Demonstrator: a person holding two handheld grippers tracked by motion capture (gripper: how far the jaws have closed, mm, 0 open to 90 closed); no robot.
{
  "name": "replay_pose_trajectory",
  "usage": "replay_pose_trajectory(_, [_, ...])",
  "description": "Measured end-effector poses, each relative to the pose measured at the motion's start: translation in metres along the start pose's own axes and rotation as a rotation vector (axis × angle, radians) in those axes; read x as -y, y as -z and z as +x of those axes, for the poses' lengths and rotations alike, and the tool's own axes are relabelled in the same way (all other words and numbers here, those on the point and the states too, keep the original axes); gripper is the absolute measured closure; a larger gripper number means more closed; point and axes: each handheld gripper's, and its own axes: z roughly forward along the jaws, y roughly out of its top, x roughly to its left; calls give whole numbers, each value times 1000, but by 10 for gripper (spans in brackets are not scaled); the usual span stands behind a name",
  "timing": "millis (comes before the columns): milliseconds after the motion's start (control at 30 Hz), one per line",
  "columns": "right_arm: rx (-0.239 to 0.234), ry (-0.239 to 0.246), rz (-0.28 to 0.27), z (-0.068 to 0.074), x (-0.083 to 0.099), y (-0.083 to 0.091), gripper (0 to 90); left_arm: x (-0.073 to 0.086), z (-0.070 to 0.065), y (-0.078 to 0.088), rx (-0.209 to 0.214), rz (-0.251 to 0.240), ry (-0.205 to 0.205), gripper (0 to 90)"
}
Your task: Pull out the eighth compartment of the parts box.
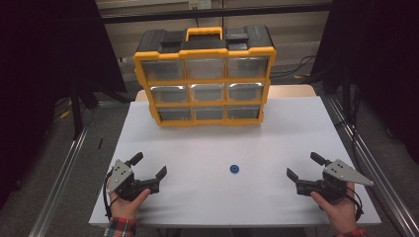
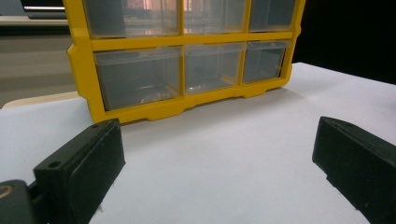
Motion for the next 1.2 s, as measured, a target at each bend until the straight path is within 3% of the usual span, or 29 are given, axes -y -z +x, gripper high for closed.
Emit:
replay_pose_trajectory(233, [-2, -5, 2, 0, 0, 1, 10, -8, -7, -16, 20, 8, -20, 23])
replay_pose_trajectory(700, [0, -9, -2, -1, 0, 0, 10, -19, -14, -50, 24, 13, 2, 23])
replay_pose_trajectory(900, [-4, -8, -2, -2, -1, 1, 10, -24, -18, -64, 15, 29, -16, 24])
replay_pose_trajectory(933, [-1, -12, -3, -1, -1, 1, 10, -24, -19, -67, 26, 24, -1, 24])
replay_pose_trajectory(1033, [-2, -15, -3, -1, -1, 1, 10, -26, -21, -75, 11, 21, 17, 25])
replay_pose_trajectory(1200, [-4, -17, -4, -2, -1, 1, 10, -30, -23, -89, -6, 30, 14, 25])
